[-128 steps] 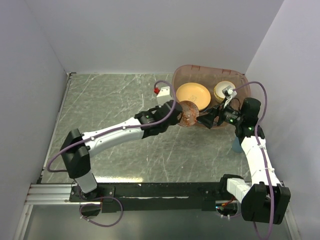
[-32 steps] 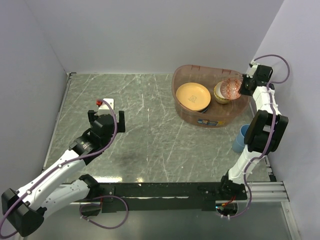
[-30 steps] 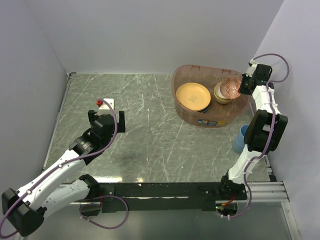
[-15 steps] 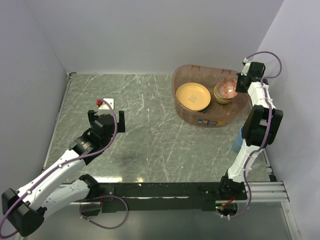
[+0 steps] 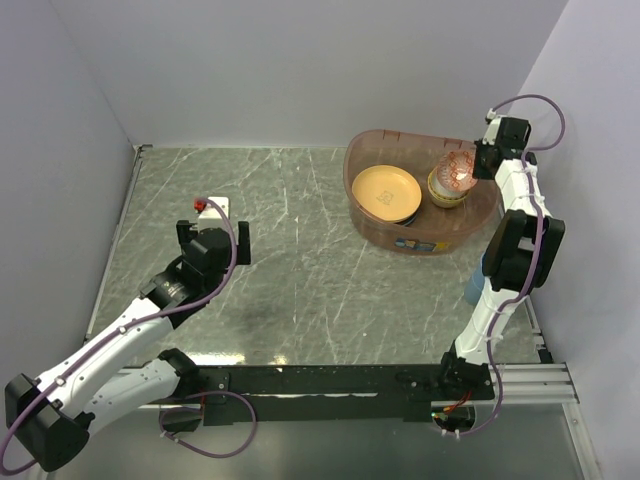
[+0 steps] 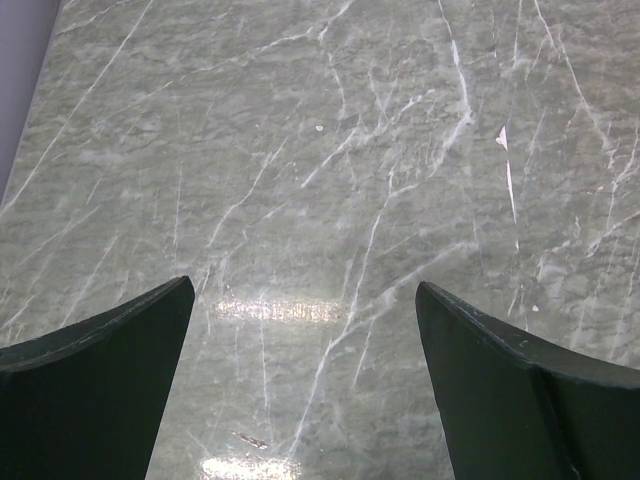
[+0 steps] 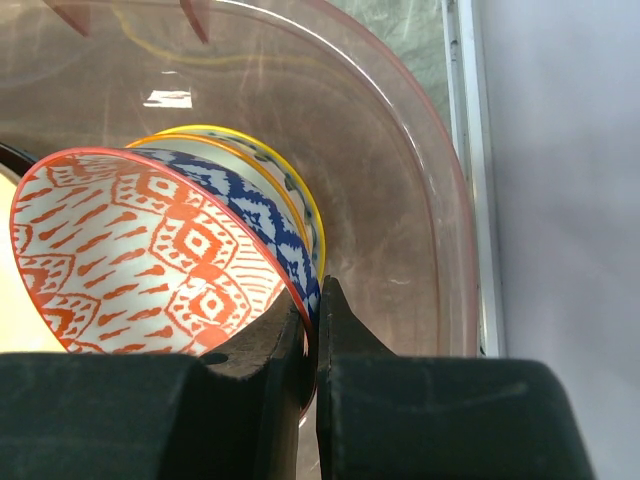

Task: Place the mixed dishes into the plastic bin
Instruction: Place the bowl in the plastic bin, then move the cup to the center of the board.

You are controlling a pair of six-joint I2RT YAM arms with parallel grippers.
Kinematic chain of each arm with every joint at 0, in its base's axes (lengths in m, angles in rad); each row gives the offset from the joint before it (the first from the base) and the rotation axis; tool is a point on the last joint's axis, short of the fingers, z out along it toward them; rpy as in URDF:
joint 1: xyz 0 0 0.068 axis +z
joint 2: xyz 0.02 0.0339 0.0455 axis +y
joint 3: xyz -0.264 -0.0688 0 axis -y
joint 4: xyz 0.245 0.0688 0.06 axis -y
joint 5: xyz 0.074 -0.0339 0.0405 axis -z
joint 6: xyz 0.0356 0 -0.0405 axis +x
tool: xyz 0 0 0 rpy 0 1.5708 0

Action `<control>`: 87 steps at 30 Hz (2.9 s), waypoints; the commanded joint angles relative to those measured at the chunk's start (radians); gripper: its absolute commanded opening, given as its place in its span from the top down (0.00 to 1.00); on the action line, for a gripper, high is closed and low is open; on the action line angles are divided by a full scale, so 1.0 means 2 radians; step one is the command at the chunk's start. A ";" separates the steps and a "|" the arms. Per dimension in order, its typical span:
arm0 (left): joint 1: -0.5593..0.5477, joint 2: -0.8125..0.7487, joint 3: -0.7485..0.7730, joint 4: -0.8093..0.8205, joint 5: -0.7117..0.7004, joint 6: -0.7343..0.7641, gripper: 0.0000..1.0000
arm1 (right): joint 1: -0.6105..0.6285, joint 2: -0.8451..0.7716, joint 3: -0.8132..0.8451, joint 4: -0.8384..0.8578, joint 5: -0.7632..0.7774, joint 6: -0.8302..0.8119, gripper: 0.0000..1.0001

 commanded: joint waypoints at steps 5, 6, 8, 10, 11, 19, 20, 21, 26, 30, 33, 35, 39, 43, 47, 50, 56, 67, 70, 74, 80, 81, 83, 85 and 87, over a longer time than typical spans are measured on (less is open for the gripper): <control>0.002 0.005 0.009 0.008 -0.014 0.005 0.01 | 0.006 0.017 0.039 0.019 0.013 -0.003 0.89; 0.001 0.005 0.009 0.007 -0.013 0.005 0.01 | 0.007 0.019 0.042 0.018 0.015 -0.003 0.90; 0.002 0.007 0.009 0.008 -0.014 0.005 0.01 | 0.007 0.021 0.043 0.018 0.016 -0.004 0.89; 0.002 0.008 0.010 0.008 -0.014 0.005 0.01 | 0.008 0.023 0.045 0.019 0.017 -0.004 0.87; 0.001 0.008 0.010 0.008 -0.013 0.006 0.01 | 0.008 0.024 0.045 0.019 0.018 -0.004 0.86; 0.002 0.011 0.010 0.007 -0.015 0.005 0.01 | 0.011 0.024 0.049 0.015 0.019 -0.010 0.52; 0.002 0.011 0.010 0.007 -0.015 0.005 0.01 | 0.011 0.020 0.045 0.014 0.018 -0.011 0.52; 0.002 0.010 0.010 0.007 -0.015 0.005 0.01 | 0.011 0.014 0.042 0.015 0.017 -0.013 0.46; 0.002 -0.004 0.007 0.008 -0.015 0.005 0.01 | 0.010 -0.045 0.011 0.017 -0.005 -0.033 0.20; 0.003 -0.015 0.007 0.007 -0.013 0.004 0.01 | 0.010 -0.106 -0.024 0.014 -0.034 -0.056 0.04; 0.003 -0.020 0.007 0.008 -0.010 0.004 0.01 | 0.008 -0.157 -0.056 0.006 -0.057 -0.069 0.00; 0.002 -0.024 0.007 0.006 -0.009 0.004 0.01 | 0.009 -0.196 -0.081 -0.007 -0.067 -0.074 0.00; 0.002 -0.032 0.007 0.006 -0.006 0.002 0.01 | 0.005 -0.270 -0.123 -0.036 -0.091 -0.090 0.00; 0.002 -0.037 0.006 0.006 0.001 0.000 0.01 | -0.014 -0.333 -0.159 -0.077 -0.110 -0.103 0.00; 0.003 -0.041 0.007 0.006 0.008 -0.002 0.01 | -0.041 -0.390 -0.192 -0.120 -0.133 -0.117 0.00; 0.002 -0.042 0.006 0.006 0.011 -0.002 0.01 | -0.063 -0.436 -0.215 -0.147 -0.145 -0.131 0.00; 0.002 -0.050 0.006 0.005 0.012 -0.004 0.01 | -0.098 -0.488 -0.238 -0.203 -0.153 -0.160 0.00; 0.003 -0.058 0.004 0.005 0.017 -0.005 0.01 | -0.198 -0.485 -0.235 -0.306 -0.186 -0.226 0.00; 0.002 -0.058 0.005 0.004 0.017 -0.005 0.01 | -0.220 -0.477 -0.241 -0.331 -0.193 -0.256 0.00; 0.003 -0.058 0.003 0.006 0.020 -0.005 0.01 | -0.236 -0.477 -0.258 -0.339 -0.188 -0.274 0.00; 0.003 -0.052 0.004 0.006 0.021 -0.004 0.01 | -0.252 -0.463 -0.267 -0.346 -0.185 -0.286 0.00; 0.002 -0.051 0.003 0.006 0.021 -0.004 0.01 | -0.253 -0.461 -0.269 -0.347 -0.184 -0.287 0.00; 0.002 -0.050 0.004 0.006 0.021 -0.003 0.01 | -0.255 -0.456 -0.271 -0.348 -0.186 -0.290 0.00; 0.003 -0.047 0.004 0.006 0.022 -0.004 0.01 | -0.256 -0.453 -0.272 -0.345 -0.186 -0.290 0.01; 0.002 -0.042 0.003 0.006 0.022 -0.003 0.01 | -0.255 -0.449 -0.275 -0.338 -0.184 -0.288 0.01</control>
